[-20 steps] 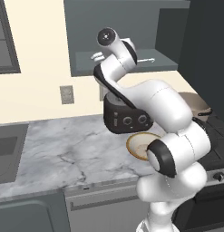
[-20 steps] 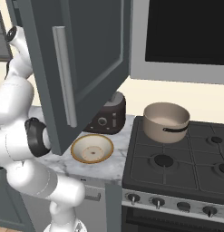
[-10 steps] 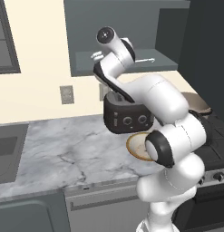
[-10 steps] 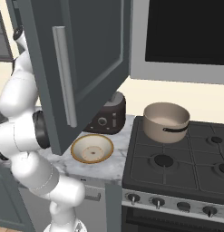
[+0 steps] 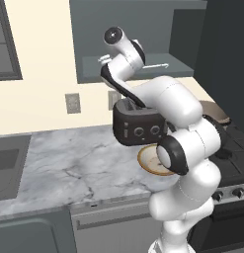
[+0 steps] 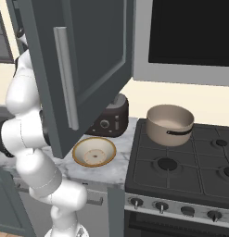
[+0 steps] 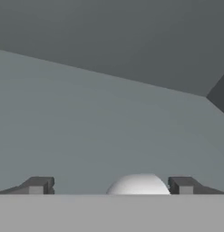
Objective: Open the cabinet and move the ladle to the pot. Then close the cabinet.
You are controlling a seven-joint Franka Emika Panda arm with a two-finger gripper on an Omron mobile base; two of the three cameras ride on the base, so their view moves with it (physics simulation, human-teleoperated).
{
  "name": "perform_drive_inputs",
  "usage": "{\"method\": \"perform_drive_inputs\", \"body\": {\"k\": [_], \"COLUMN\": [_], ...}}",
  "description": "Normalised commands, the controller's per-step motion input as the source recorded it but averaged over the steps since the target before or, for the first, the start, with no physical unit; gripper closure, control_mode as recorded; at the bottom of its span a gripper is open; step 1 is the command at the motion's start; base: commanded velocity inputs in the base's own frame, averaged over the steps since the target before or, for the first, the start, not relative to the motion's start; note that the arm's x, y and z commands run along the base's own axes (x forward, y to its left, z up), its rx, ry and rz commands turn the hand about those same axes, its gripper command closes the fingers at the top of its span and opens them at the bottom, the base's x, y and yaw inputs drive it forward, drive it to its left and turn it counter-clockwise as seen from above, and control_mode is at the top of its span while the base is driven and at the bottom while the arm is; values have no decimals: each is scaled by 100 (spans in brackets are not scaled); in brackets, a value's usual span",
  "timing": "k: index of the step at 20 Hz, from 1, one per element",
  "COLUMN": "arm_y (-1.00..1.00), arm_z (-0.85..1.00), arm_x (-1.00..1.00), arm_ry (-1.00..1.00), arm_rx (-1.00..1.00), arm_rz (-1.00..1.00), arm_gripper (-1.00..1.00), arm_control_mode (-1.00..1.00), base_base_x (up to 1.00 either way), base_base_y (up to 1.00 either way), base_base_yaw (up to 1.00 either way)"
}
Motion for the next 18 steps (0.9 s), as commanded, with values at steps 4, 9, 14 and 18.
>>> {"method": "perform_drive_inputs", "body": {"k": [4,9,14,18], "arm_y": [0,-6,-6,-8], "arm_z": [-9,-6,-6,-4], "arm_x": [0,0,0,0], "arm_ry": [0,0,0,0], "arm_rx": [0,0,0,0], "arm_rz": [0,0,0,0], "arm_gripper": [100,100,100,100], "arm_control_mode": [-100,-100,-100,-100], "base_base_x": [0,0,0,0], "base_base_y": [0,0,0,0], "base_base_yaw": [0,0,0,0]}}
